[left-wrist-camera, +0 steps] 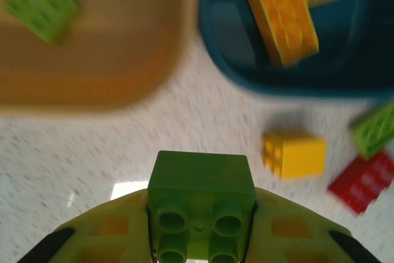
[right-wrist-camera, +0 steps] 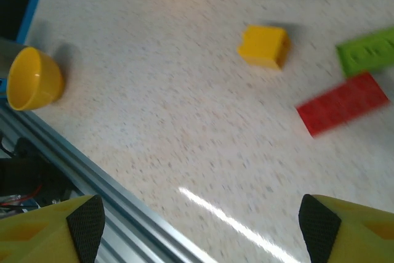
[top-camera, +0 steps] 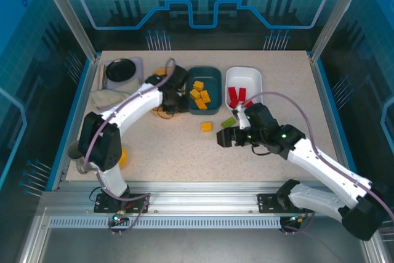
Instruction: Sort the legos into containers by color
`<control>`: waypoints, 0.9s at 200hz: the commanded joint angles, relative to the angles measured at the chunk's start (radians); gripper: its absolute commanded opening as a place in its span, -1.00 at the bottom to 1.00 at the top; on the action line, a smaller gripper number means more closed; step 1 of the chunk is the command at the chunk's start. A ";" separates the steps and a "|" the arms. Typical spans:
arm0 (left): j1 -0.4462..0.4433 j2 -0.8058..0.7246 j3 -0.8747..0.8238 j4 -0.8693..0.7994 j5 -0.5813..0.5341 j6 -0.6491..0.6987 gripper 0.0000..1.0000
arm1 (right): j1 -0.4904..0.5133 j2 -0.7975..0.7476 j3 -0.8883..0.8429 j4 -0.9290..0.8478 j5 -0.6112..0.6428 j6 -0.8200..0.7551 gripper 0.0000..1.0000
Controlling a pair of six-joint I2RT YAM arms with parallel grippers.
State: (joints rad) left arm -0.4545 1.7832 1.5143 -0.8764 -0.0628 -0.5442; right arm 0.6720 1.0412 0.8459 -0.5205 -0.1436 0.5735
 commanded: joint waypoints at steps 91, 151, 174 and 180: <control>0.274 0.669 0.816 -0.189 -0.010 -0.091 -0.47 | -0.049 0.318 0.291 0.198 0.060 0.076 0.75; 0.269 0.715 0.798 -0.197 0.033 -0.132 -0.37 | -0.065 0.368 0.304 -0.043 0.199 0.136 0.73; 0.266 0.692 0.762 -0.193 0.044 -0.129 -0.11 | -0.054 0.375 0.269 -0.086 0.243 0.181 0.73; 0.266 0.686 0.762 -0.199 0.043 -0.128 -0.08 | -0.048 0.379 0.262 -0.100 0.255 0.198 0.74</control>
State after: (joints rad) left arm -0.1864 2.5122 2.3028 -1.0424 -0.0479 -0.6567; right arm 0.6189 1.4044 1.1343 -0.5129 0.0330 0.7017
